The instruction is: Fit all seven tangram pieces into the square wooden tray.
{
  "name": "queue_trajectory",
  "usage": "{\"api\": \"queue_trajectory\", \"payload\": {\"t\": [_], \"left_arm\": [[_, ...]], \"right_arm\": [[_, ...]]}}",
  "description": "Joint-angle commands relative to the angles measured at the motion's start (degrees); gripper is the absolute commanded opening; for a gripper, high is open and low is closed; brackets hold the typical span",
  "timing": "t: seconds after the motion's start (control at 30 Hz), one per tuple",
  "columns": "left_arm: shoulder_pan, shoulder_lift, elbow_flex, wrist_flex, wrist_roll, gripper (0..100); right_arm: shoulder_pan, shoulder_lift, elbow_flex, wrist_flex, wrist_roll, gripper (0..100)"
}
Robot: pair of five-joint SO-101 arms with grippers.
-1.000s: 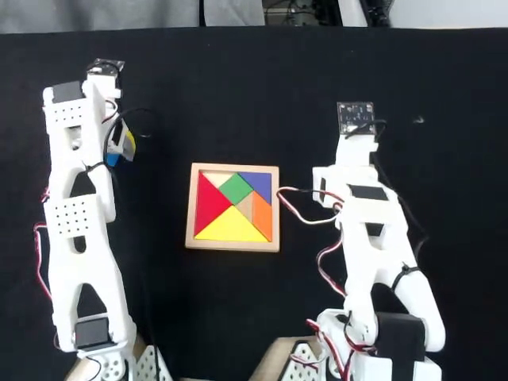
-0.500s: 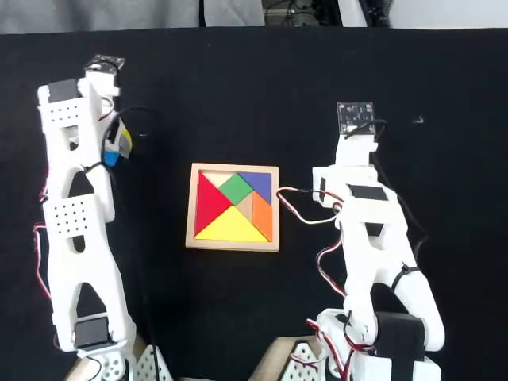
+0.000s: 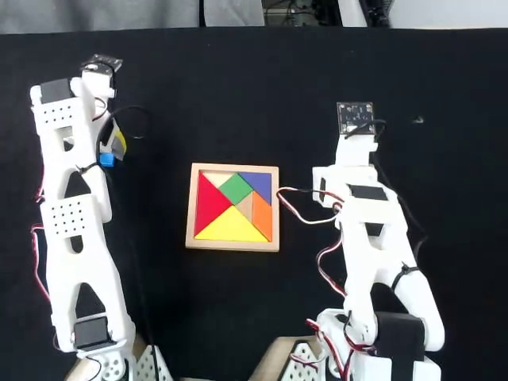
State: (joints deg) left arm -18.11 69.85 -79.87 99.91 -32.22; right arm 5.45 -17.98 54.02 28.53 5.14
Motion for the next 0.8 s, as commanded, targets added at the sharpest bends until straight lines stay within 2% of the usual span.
{"api": "queue_trajectory", "payload": {"t": [0.0, 0.07, 0.17, 0.4, 0.63, 0.77], "left_arm": [[-0.4, -0.97, -4.44, 0.79, -11.69, 20], [-0.48, -0.88, -4.26, 0.79, -16.7, 20], [-0.04, -0.88, -2.42, 0.79, -20.48, 20], [0.04, -0.88, 1.71, 0.79, -24.18, 20], [0.04, -0.79, 1.98, 0.7, -24.7, 20], [-0.04, 0.97, 1.98, 0.79, -29.36, 20]], "right_arm": [[-1.05, -0.04, -0.4, -1.32, 0.53, 1.1], [-0.97, -0.04, -0.4, -1.41, 0.53, 1.1], [-0.97, -0.04, -0.4, -1.41, 0.53, 1.1], [-0.97, -0.04, -0.4, -1.49, 0.53, 1.1], [-0.97, -0.04, -0.4, -1.49, 0.53, 1.1], [-0.97, -0.04, -0.31, -1.49, 0.53, 1.1]]}}
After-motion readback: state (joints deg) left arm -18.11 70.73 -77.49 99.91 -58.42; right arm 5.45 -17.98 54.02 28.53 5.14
